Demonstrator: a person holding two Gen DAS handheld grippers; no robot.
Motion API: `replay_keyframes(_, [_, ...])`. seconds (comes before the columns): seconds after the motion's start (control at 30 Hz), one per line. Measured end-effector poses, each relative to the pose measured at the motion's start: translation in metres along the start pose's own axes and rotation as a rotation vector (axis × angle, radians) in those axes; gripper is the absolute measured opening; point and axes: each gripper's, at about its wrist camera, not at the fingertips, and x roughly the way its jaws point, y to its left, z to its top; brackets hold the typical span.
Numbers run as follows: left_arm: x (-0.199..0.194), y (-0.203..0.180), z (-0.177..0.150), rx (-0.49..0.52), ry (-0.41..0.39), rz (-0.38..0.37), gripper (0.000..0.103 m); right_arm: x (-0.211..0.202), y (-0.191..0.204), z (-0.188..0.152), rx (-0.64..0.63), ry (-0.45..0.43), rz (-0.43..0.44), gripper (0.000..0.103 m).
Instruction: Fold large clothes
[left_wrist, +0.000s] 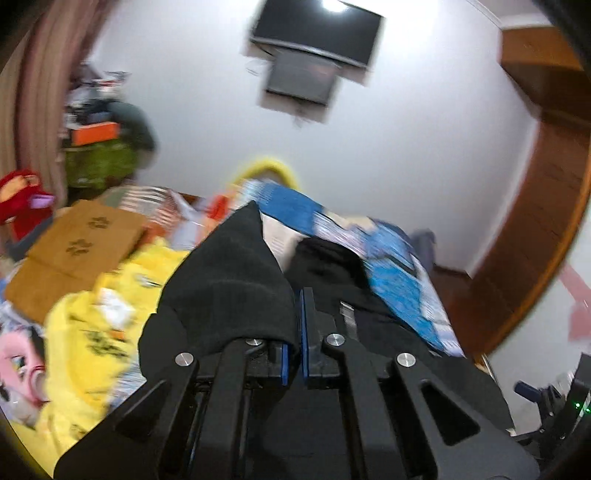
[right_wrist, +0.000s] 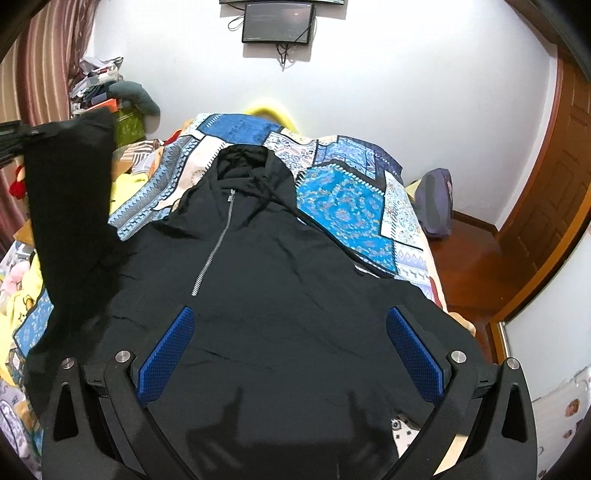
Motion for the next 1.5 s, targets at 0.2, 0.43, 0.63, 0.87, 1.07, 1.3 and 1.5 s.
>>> replay_keyframes(0.2, [0.054,-0.066,-0.044,0.086,0.188,-0.093,0.002,0.002,-0.022,-0.013,0.021,0.022,-0.001,0.103])
replay_keyframes(0.43, [0.098,-0.102,-0.113,0.142,0.438,-0.166,0.002,0.005,-0.038,-0.025,0.043,0.055,-0.002,0.103])
replay_keyframes(0.63, [0.109,-0.127,-0.161,0.252,0.543,-0.131,0.005,0.003,-0.037,-0.032,0.033,0.073,-0.004,0.103])
replay_keyframes(0.87, [0.085,-0.121,-0.175,0.277,0.595,-0.109,0.041,0.001,-0.027,-0.03,-0.014,0.067,-0.007,0.103])
replay_keyframes(1.07, [0.042,-0.083,-0.145,0.243,0.49,-0.082,0.054,0.011,-0.012,-0.02,-0.027,0.09,0.021,0.103])
replay_keyframes(1.3, [0.015,-0.006,-0.104,0.163,0.367,0.026,0.057,0.022,0.024,0.0,-0.031,0.1,0.115,0.103])
replay_keyframes(1.5, [0.008,0.051,-0.105,0.128,0.349,0.109,0.057,0.035,0.084,0.015,-0.192,0.104,0.148,0.103])
